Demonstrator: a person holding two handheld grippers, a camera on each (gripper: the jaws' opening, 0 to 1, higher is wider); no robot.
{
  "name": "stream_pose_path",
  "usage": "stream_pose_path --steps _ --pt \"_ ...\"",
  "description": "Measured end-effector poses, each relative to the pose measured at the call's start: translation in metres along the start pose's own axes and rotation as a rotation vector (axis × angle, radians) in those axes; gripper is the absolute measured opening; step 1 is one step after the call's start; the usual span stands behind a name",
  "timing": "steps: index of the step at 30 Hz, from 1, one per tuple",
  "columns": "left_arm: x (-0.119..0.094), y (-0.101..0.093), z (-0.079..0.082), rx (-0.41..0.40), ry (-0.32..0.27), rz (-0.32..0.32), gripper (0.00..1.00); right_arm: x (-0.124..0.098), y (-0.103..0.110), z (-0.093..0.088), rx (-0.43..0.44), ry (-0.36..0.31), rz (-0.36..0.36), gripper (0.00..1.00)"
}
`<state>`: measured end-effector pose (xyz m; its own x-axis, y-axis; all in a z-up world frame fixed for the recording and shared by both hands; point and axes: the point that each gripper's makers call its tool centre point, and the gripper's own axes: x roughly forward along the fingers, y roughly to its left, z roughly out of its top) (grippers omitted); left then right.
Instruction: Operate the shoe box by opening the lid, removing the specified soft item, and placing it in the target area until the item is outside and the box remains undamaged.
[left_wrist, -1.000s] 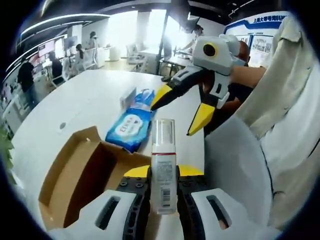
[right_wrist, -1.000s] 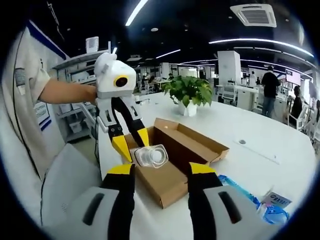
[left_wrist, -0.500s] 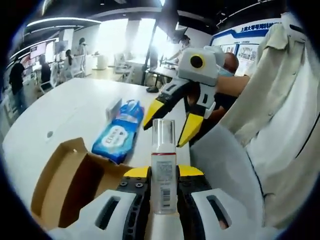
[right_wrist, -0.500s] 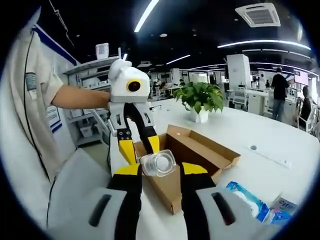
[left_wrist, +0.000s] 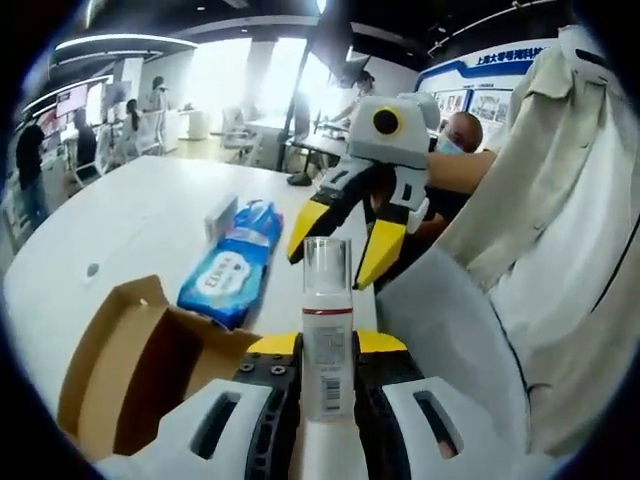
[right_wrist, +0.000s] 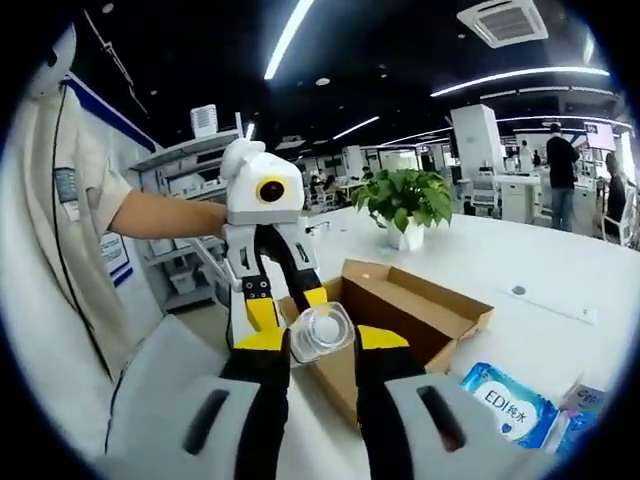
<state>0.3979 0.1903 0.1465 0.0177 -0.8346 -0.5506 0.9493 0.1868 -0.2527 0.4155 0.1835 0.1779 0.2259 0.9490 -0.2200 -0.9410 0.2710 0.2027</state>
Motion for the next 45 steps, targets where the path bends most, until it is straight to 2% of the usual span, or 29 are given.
stream_pose_path --steps 6,15,22,28,39,45 --pt "0.002 0.000 0.000 0.004 0.004 -0.010 0.16 0.001 -0.001 0.004 0.052 -0.030 0.009 0.21" --pt "0.005 -0.004 0.007 0.008 -0.016 -0.035 0.16 0.002 0.002 0.004 0.061 -0.030 0.024 0.23" --pt "0.007 -0.005 0.008 0.015 -0.024 -0.042 0.16 0.002 0.002 0.008 0.099 -0.051 0.028 0.21" --pt "0.008 -0.001 0.007 0.020 -0.021 -0.021 0.17 0.003 -0.001 0.008 0.127 -0.050 0.015 0.18" --pt "0.010 0.006 0.010 0.046 -0.037 0.017 0.18 0.003 -0.006 0.010 0.095 -0.040 0.006 0.15" --pt "0.006 0.018 0.008 0.048 -0.041 0.067 0.29 0.005 -0.011 0.013 0.083 -0.033 0.010 0.15"
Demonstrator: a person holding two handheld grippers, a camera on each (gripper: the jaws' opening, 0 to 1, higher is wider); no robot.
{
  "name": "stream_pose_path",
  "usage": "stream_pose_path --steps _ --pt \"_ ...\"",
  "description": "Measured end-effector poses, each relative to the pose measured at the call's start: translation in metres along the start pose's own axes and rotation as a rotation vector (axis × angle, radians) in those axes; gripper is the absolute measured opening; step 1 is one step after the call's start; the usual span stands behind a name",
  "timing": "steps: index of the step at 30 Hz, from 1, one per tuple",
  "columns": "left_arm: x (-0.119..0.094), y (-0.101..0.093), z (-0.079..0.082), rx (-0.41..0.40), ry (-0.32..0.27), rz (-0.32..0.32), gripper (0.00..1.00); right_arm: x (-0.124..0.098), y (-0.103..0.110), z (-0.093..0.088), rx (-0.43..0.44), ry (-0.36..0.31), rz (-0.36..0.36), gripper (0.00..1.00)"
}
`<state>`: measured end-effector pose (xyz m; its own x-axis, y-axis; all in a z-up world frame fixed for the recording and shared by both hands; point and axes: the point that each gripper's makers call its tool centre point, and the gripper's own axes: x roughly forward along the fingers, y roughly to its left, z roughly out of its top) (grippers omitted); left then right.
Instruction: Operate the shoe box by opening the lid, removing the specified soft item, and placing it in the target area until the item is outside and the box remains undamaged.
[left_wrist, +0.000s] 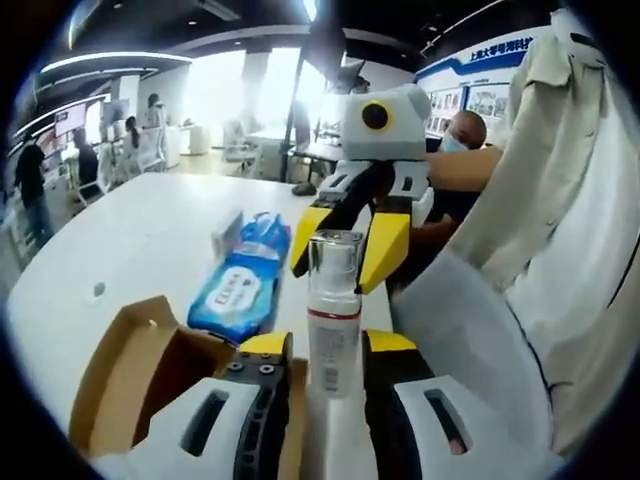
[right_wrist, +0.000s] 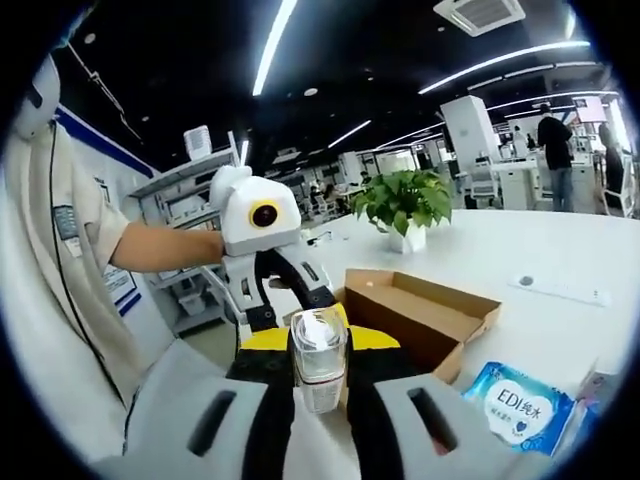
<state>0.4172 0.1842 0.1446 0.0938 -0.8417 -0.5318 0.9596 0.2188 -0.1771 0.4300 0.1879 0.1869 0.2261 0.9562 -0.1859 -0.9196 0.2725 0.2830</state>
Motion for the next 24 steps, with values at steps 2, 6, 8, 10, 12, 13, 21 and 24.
stream_pose_path --steps 2,6,8,10,12,13,21,24 --pt "-0.003 0.004 -0.002 -0.013 -0.003 0.016 0.31 0.001 -0.003 0.001 -0.010 0.005 -0.005 0.15" --pt "-0.007 0.009 -0.007 -0.031 -0.006 0.043 0.37 0.000 -0.012 0.002 -0.032 0.018 -0.011 0.15" --pt "-0.011 0.012 -0.010 -0.040 -0.008 0.060 0.40 0.000 -0.018 0.004 -0.053 0.027 -0.015 0.15" --pt "-0.014 0.015 -0.012 -0.045 -0.012 0.080 0.44 -0.001 -0.023 0.006 -0.064 0.029 -0.014 0.15" --pt "-0.019 0.018 -0.012 -0.052 -0.022 0.099 0.47 -0.002 -0.028 0.009 -0.084 0.033 -0.013 0.16" --pt "-0.022 0.021 -0.013 -0.060 -0.029 0.111 0.49 -0.003 -0.031 0.010 -0.094 0.034 -0.015 0.16" --pt "-0.041 0.030 -0.017 -0.088 -0.056 0.191 0.63 -0.009 -0.058 0.018 -0.146 0.055 -0.029 0.16" --pt "-0.048 0.032 -0.018 -0.099 -0.066 0.216 0.67 -0.013 -0.069 0.019 -0.160 0.057 -0.033 0.16"
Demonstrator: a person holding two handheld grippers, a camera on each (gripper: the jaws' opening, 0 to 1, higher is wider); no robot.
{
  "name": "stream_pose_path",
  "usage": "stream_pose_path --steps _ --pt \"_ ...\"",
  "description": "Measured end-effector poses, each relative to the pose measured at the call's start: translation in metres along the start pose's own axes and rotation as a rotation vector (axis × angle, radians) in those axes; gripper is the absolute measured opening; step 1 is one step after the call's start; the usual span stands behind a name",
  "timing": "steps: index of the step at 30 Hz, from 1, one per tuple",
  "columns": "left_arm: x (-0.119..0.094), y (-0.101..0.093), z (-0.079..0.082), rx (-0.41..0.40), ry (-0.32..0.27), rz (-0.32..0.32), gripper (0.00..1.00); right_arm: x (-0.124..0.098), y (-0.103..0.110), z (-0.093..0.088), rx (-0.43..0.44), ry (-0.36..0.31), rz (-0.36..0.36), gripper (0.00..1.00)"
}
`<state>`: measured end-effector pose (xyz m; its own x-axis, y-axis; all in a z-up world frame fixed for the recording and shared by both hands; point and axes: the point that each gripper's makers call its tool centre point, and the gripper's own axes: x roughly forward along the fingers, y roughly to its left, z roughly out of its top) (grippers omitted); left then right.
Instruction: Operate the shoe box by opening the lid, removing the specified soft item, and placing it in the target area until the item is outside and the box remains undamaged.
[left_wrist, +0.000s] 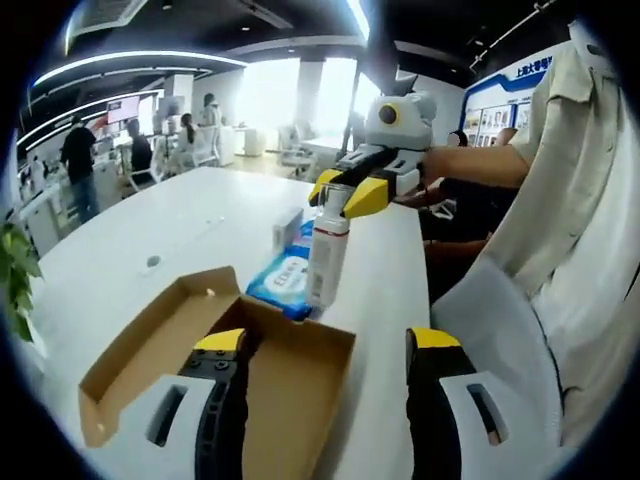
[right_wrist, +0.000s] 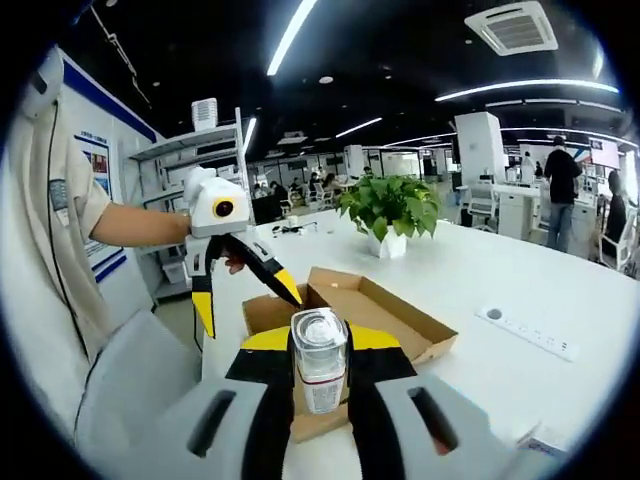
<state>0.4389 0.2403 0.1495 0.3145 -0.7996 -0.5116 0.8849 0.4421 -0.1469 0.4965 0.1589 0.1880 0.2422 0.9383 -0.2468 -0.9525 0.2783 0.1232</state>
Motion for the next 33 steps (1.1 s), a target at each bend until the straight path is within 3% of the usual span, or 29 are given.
stream_pose_path --steps 14,33 --pt "-0.023 0.007 0.000 -0.045 -0.042 0.102 0.87 -0.012 -0.047 -0.002 -0.077 0.032 -0.025 0.16" --pt "-0.066 0.002 -0.013 -0.121 -0.083 0.255 1.00 -0.018 -0.106 -0.023 -0.120 0.092 -0.031 0.16"
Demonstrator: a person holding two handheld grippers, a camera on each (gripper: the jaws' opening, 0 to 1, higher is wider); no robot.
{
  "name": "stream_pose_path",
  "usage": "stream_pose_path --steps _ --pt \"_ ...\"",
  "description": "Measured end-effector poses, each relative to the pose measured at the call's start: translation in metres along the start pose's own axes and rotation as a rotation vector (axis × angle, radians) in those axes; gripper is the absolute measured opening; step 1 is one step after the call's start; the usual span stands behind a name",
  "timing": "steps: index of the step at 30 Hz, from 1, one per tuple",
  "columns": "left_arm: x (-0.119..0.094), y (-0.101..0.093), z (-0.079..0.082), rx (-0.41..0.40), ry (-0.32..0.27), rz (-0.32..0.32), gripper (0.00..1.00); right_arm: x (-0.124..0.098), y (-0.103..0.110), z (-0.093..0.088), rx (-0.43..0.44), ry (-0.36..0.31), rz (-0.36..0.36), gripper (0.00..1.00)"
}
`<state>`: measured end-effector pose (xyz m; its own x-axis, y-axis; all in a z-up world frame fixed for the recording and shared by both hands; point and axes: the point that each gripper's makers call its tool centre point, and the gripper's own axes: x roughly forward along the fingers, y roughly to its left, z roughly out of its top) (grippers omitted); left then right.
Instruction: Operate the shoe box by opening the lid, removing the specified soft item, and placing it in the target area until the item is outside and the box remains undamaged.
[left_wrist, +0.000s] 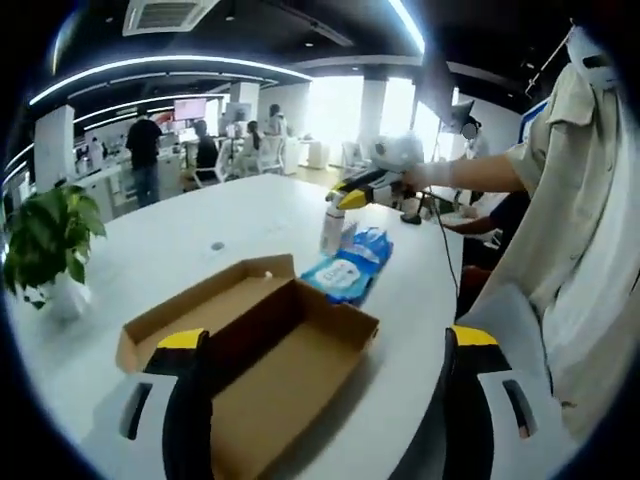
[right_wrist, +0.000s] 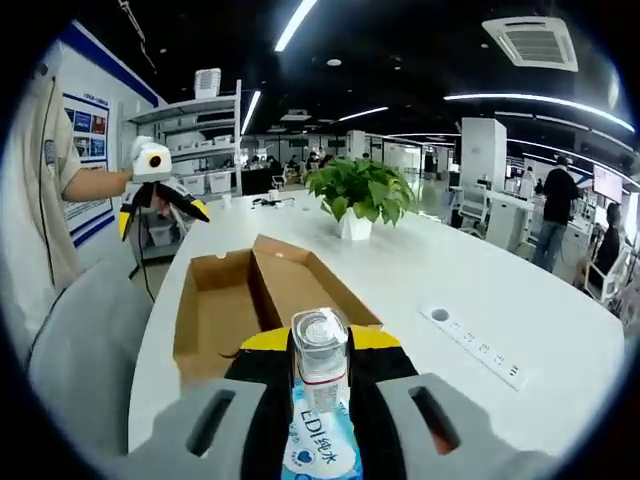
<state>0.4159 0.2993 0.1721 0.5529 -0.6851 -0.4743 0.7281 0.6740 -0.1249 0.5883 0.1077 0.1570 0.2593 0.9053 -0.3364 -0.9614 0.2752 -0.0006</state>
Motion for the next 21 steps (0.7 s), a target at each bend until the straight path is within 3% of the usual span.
stream_pose_path --steps 11,21 --pt "-0.019 0.006 0.004 -0.013 -0.048 0.083 1.00 0.000 -0.028 -0.016 -0.003 0.012 -0.022 0.17" --pt "-0.028 0.013 -0.004 -0.038 -0.048 0.152 1.00 0.004 -0.048 -0.027 -0.012 0.023 -0.018 0.17"
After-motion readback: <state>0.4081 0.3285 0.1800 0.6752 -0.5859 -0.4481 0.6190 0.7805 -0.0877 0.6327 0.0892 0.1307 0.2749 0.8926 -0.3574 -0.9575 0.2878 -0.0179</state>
